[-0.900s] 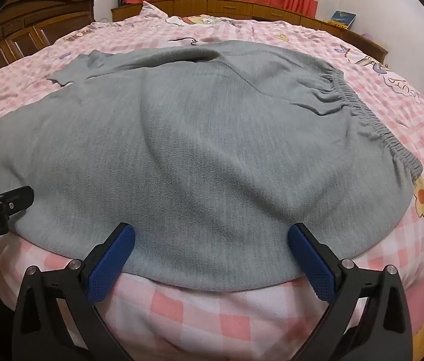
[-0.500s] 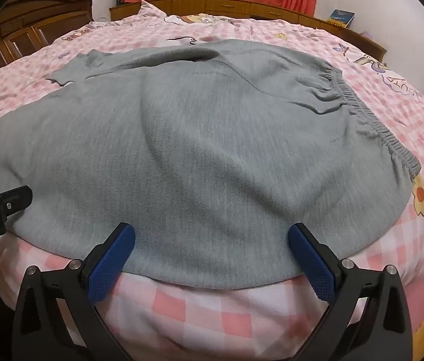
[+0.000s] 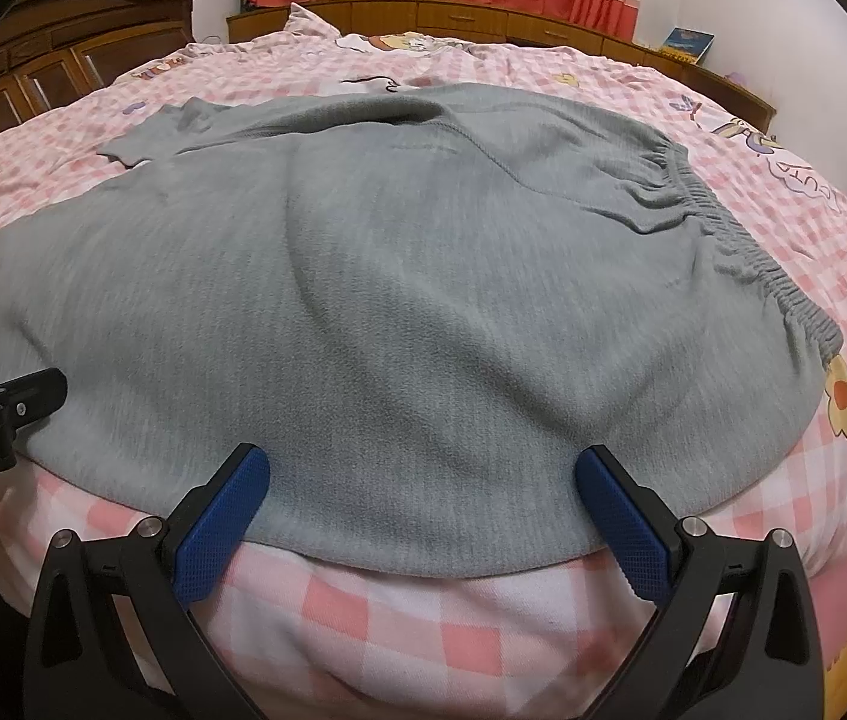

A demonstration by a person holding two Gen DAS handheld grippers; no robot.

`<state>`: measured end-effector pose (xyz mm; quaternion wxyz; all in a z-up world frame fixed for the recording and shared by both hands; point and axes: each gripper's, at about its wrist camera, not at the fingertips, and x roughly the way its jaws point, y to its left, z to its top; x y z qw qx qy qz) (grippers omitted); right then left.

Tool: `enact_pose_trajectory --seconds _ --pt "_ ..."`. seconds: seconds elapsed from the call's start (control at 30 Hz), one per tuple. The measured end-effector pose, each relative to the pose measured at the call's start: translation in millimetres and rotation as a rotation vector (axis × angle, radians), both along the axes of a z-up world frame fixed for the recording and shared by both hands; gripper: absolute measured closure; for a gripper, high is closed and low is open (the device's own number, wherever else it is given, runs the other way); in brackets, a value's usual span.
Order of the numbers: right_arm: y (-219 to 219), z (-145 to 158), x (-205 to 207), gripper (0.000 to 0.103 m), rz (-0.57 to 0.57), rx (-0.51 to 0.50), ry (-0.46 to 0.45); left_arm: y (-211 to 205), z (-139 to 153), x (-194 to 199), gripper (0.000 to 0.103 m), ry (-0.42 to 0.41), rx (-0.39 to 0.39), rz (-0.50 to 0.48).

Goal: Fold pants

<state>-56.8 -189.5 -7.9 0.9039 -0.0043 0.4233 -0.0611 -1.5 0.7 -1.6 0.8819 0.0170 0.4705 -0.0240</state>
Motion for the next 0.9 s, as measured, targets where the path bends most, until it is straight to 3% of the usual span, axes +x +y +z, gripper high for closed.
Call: enact_pose_trajectory --seconds 0.9 --pt "0.8 0.2 -1.7 0.000 0.003 -0.002 -0.012 -1.0 -1.4 -0.3 0.000 -0.017 0.006 -0.001"
